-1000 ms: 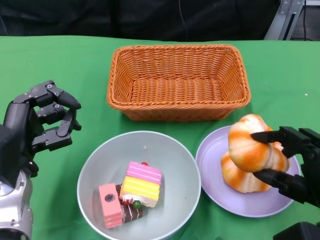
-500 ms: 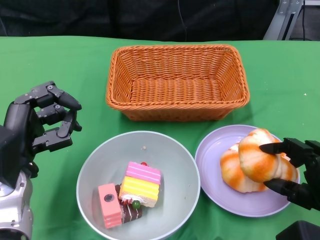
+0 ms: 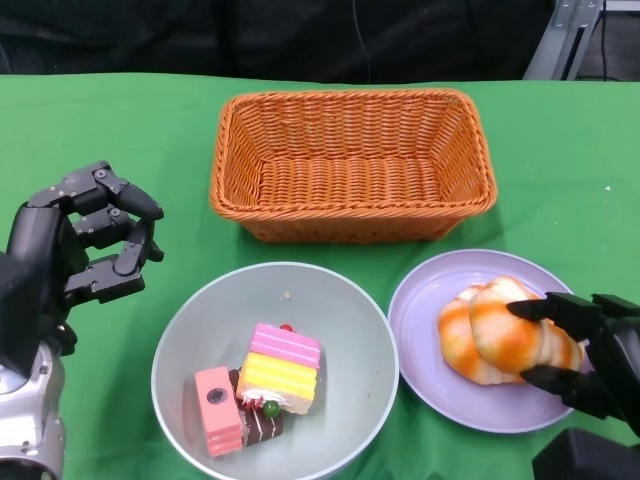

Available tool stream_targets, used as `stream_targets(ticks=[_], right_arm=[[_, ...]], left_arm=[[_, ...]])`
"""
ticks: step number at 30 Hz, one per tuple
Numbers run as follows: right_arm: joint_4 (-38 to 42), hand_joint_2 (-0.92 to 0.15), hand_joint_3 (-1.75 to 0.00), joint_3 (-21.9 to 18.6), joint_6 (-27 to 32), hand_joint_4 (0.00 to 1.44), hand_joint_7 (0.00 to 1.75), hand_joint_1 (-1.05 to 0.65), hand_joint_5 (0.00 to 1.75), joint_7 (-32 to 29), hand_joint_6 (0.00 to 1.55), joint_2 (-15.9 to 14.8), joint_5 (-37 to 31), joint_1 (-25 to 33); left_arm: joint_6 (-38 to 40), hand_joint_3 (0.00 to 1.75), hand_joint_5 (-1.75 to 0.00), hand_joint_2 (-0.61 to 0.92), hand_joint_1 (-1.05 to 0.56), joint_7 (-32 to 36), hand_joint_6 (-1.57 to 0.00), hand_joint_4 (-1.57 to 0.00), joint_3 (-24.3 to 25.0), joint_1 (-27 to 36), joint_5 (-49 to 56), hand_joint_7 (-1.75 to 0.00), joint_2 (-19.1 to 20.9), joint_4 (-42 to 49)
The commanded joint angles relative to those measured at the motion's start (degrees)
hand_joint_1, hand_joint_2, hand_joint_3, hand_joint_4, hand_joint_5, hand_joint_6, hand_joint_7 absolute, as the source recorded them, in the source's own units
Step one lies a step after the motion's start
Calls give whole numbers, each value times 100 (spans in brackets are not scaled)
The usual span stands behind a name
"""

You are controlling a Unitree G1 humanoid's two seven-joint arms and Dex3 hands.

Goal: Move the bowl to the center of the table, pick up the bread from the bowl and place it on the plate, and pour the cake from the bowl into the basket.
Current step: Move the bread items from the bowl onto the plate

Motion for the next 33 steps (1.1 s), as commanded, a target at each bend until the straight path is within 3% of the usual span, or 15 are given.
stream_targets(ticks=[1, 6, 9, 12, 15, 18, 20, 24, 33], right_arm=[[329, -87, 0, 141, -14, 86, 29, -5, 109, -129, 110, -54, 2, -195], [372, -89, -1, 376, 288, 78, 23, -8, 115, 42, 108, -26, -21, -265], [287, -89, 0, 443, 434, 75, 16, -11, 109, 167, 104, -51, 18, -236], [35, -87, 0, 477, 786, 73, 6, -13, 90, 467, 98, -63, 65, -136], [-349, -86, 0, 527, 1243, 84, 1, -21, 34, 720, 89, -89, -31, 5], [-614, -85, 0, 572, 1459, 87, 0, -27, 13, 693, 85, -107, -127, 112], [-825, -87, -1, 578, 1524, 71, 0, -41, 3, 626, 73, -120, -190, 210], [-1941, -92, -7, 451, 1750, 46, 0, -57, 0, 992, 61, -105, -67, 668], [-4572, -92, -12, 100, 2700, 20, 0, -63, 0, 2598, 34, 7, 390, 1401]], left_arm=[[-48, 108, -148, 54, 0, 13, -87, -83, 19, 57, 12, -126, 86, -69], [-5, 109, -147, 53, -1, -2, -87, -83, 1, 114, 8, -126, 83, -166], [7, 110, -147, 53, -2, -21, -86, -81, -3, 121, -5, -126, 84, -178], [-16, 110, -148, 53, -1, -47, -87, -81, -1, 120, -23, -125, 82, -163], [-32, 109, -148, 53, -2, -60, -86, -80, -1, 120, -31, -126, 84, -151], [4, 109, -149, 53, -2, -79, -87, -81, -3, 129, -51, -127, 82, -175], [60, 109, -149, 53, -3, -39, -87, -80, -10, 144, -31, -127, 81, -216], [65, 109, -149, 54, -2, -89, -86, -80, 14, 149, -75, -127, 89, -186], [36, 109, -148, 54, -2, -165, -86, -80, 25, 128, -80, -125, 117, -104]])
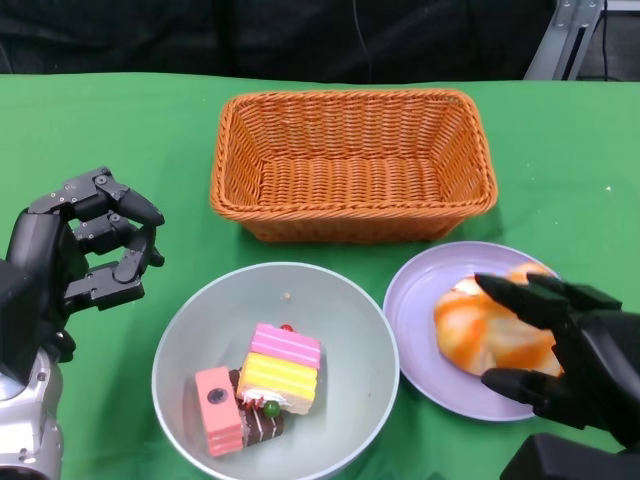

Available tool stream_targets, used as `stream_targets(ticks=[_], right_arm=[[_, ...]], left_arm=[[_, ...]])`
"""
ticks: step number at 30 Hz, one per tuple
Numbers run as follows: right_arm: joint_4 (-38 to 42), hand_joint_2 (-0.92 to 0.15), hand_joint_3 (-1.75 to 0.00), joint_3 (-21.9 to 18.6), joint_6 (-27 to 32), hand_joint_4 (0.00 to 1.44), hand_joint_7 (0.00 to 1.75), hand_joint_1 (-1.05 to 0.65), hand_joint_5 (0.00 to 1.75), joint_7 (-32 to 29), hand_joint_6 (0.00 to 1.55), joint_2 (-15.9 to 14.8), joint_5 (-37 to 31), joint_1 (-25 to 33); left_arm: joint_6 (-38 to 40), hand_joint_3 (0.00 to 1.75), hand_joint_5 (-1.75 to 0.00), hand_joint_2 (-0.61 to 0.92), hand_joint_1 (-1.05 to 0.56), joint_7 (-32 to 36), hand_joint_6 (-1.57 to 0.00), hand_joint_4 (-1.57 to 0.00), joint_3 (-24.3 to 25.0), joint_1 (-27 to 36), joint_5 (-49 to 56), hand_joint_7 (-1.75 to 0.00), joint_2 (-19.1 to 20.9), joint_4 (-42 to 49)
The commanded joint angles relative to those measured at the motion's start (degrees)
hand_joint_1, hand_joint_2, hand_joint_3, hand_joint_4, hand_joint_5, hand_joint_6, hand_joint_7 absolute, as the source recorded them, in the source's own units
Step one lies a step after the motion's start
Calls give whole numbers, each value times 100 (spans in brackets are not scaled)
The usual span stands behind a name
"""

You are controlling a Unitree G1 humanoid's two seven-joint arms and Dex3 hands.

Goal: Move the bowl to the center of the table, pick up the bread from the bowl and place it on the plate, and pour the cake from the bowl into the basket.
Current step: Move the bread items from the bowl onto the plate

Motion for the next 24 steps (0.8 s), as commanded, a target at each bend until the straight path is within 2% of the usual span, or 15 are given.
stream_targets(ticks=[1, 7, 11, 13, 14, 16, 17, 18, 19, 20, 21, 23, 24], right_arm=[[-648, -92, -12, -200, 311, 18, 0, -64, 0, 448, 32, 12, 204, 183], [-1368, -92, -15, -324, 671, 10, 0, -67, 0, 998, 21, 72, 390, 357], [-1497, -92, -14, -395, 624, 9, 1, -64, 1, 1028, 22, 187, 586, 412], [-1310, -91, -8, -523, 189, 18, 4, -58, 5, 672, 30, 532, 1158, 421], [-1212, -89, -6, -581, 0, 28, 7, -48, 10, 540, 40, 687, 1441, 419], [-1016, -88, -4, -765, -334, 40, 10, -37, 16, 564, 50, 1117, 2542, 368], [-874, -88, -8, -877, -518, 59, 16, -27, 34, 598, 64, 1291, 3048, 281], [-752, -79, -28, -973, -664, 63, 28, -22, 64, 640, 71, 1414, 3452, 203], [-664, -61, -68, -1033, -768, 62, 48, -17, 95, 669, 73, 1467, 3672, 152], [-531, -54, -82, -1121, -902, 61, 58, -15, 104, 701, 71, 1520, 3913, 87], [-411, -48, -100, -1201, -1011, 64, 83, -12, 124, 744, 71, 1539, 4096, 40], [-196, -50, -108, -1410, -1101, 68, 110, -13, 145, 908, 69, 1609, 4706, -33], [-140, -51, -108, -1497, -1077, 68, 116, -13, 151, 1022, 69, 1612, 4999, -40]], left_arm=[[-53, 109, -148, 54, -2, -86, -86, -80, 43, 8, -50, -125, 108, 31], [-78, 107, -147, 54, -3, -50, -87, -81, 37, -3, 10, -124, 119, 74], [-86, 108, -147, 54, -3, -85, -87, -81, 39, 4, -7, -124, 118, 72], [-108, 108, -147, 54, -3, -98, -87, -81, 42, 3, -15, -124, 117, 80], [-105, 108, -147, 54, -3, -89, -87, -81, 42, 3, -10, -124, 117, 81], [-104, 109, -147, 54, -3, -75, -87, -81, 39, 20, 1, -124, 119, 59], [-97, 109, -147, 53, -3, -69, -87, -81, 36, 28, 9, -125, 125, 49], [-84, 110, -147, 53, -3, -67, -87, -80, 36, 32, 10, -125, 129, 42], [-75, 110, -147, 53, -2, -66, -87, -80, 36, 33, 10, -125, 132, 40], [-74, 110, -147, 53, -2, -96, -87, -80, 42, 26, -15, -125, 130, 53], [-69, 110, -147, 54, -2, -119, -87, -80, 48, 21, -40, -125, 125, 59], [-74, 109, -147, 54, -2, -148, -87, -81, 50, 18, -57, -126, 123, 62], [-79, 109, -148, 54, -1, -169, -87, -81, 56, 12, -68, -126, 126, 78]])
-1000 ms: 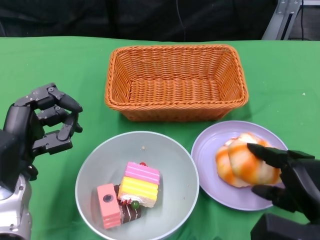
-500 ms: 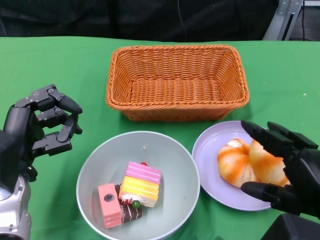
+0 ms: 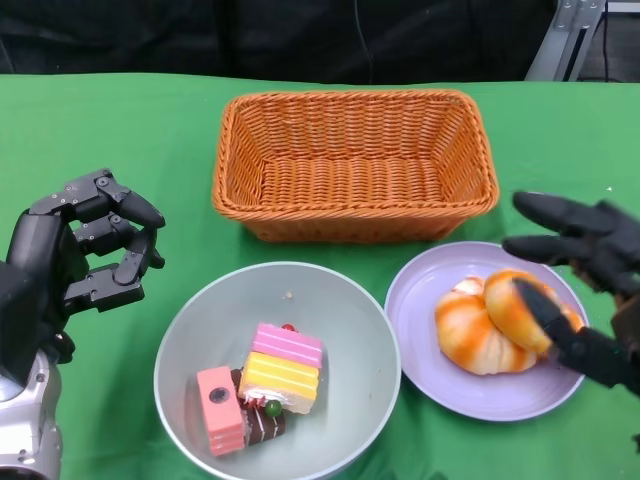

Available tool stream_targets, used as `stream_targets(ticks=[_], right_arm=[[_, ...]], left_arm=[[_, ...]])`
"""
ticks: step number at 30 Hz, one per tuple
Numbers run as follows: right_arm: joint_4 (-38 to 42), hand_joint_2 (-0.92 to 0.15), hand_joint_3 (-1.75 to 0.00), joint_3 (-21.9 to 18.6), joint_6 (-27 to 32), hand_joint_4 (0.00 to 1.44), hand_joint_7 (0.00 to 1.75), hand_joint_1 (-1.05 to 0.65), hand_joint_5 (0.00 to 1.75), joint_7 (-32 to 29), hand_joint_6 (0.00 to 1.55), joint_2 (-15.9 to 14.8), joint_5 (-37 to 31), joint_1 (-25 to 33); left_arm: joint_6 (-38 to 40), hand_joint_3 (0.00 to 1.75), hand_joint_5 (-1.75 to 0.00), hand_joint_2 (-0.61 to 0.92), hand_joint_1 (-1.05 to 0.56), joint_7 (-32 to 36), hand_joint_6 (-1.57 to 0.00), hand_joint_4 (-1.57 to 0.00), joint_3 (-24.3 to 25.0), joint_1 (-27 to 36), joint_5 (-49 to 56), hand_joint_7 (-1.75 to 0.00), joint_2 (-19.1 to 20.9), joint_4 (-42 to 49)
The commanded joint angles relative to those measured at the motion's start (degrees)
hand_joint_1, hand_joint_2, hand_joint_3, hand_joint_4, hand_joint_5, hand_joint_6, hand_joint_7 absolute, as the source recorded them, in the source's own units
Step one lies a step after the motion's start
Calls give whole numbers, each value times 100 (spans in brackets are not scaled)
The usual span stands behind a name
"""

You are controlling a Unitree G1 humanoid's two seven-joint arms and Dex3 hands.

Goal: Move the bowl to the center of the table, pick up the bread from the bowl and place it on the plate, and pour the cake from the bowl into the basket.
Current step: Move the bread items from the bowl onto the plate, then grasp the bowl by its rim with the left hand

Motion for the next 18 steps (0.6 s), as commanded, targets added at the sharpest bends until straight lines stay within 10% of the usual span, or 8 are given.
stream_targets(ticks=[1, 18], right_arm=[[246, -53, -108, -342, -69, 67, 122, -13, 156, 290, 67, 18, 855, -81], [1083, -45, -118, -669, -815, 71, 146, -7, 173, 1412, 63, -252, 1254, 6]], left_arm=[[-36, 109, -148, 54, -1, -100, -86, -81, 60, 5, -81, -127, 120, 64], [-174, 103, -149, 57, -2, -355, -85, -80, 45, 78, -71, -130, 162, 188]])
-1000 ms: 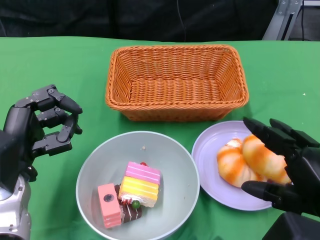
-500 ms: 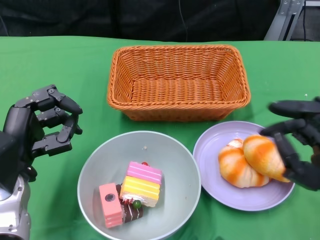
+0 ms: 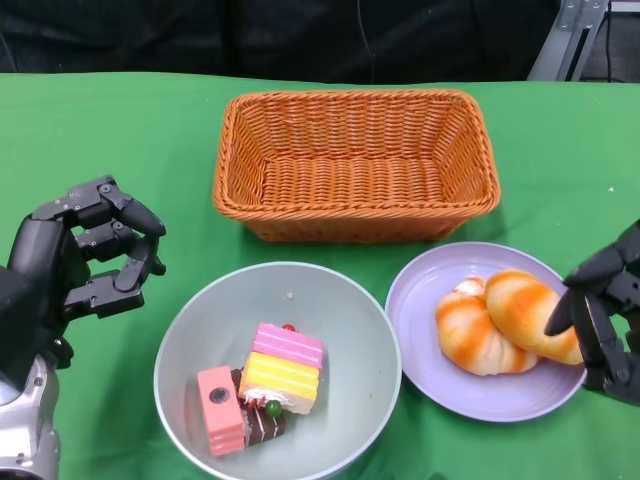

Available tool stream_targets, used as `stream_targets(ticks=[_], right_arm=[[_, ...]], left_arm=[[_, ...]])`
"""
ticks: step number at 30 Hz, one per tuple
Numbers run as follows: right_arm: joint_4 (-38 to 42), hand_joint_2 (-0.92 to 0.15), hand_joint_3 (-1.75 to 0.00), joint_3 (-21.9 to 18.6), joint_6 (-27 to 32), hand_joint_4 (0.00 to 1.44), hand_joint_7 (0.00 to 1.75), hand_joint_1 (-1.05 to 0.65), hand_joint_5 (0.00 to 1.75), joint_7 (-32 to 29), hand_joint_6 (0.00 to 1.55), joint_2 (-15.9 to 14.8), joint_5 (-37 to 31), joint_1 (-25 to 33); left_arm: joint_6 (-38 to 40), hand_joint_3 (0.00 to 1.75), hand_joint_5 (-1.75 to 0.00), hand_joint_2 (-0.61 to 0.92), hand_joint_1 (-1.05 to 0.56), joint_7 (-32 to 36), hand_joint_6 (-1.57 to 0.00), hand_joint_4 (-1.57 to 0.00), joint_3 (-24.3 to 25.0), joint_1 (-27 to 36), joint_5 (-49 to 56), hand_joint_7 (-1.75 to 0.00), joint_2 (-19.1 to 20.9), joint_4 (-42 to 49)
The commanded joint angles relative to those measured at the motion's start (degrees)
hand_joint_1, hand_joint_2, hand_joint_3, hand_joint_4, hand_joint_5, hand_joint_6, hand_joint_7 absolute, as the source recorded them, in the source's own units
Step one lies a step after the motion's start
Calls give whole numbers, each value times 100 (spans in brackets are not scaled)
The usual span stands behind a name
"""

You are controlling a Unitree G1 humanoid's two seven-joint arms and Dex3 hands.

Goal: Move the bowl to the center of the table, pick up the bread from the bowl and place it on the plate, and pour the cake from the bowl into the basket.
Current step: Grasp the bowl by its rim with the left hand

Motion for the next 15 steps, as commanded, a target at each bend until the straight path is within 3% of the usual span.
stream_targets(ticks=[1, 15], right_arm=[[240, -44, -118, -155, -306, 71, 147, -7, 173, 9, 64, -32, -59, 1], [352, -53, -111, -145, -312, 67, 143, -9, 170, -42, 60, 20, 0, -324]], left_arm=[[-86, 103, -149, 57, -2, -147, -86, -80, 29, 84, -65, -130, 141, 33], [-188, 101, -151, 58, -3, -448, -84, -79, 0, 146, -175, -130, 82, -146]])
